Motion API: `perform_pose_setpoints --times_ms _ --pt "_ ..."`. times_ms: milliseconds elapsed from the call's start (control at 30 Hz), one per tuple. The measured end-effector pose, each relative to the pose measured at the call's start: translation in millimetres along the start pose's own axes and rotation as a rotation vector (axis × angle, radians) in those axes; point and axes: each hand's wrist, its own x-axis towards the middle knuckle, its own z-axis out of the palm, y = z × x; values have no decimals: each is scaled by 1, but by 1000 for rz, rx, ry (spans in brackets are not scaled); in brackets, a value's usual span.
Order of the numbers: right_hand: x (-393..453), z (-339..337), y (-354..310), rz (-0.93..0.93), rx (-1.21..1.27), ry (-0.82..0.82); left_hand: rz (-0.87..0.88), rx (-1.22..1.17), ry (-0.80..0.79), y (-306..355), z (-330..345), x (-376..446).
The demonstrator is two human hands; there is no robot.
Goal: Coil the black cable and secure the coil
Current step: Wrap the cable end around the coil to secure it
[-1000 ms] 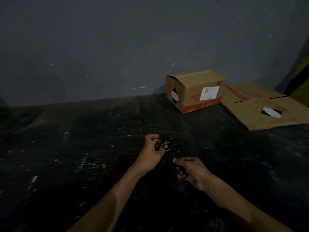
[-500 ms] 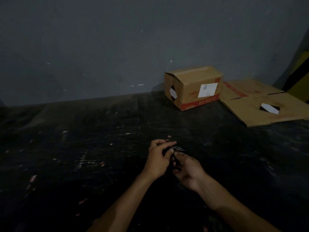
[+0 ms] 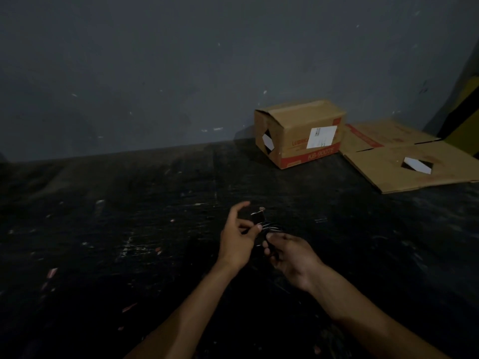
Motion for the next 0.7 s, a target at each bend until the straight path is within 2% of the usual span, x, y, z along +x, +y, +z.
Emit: perform_pose_setpoints --times_ms 100,233,467,600,700 --pt "-4 2 5 -105 -60 87 -79 -38 26 -1 3 1" --pt "-9 3 5 -359 -191 204 -150 -74 6 -3 7 2" --pt "-4 -10 -1 -523 -456 81 -171 -90 -94 -2 2 6" --pt "0 -23 -1 -641 -757 78 -182 -32 -119 -3 -2 7" --pt "0 -28 1 -845 -1018 77 -200 6 -163 -4 -3 5"
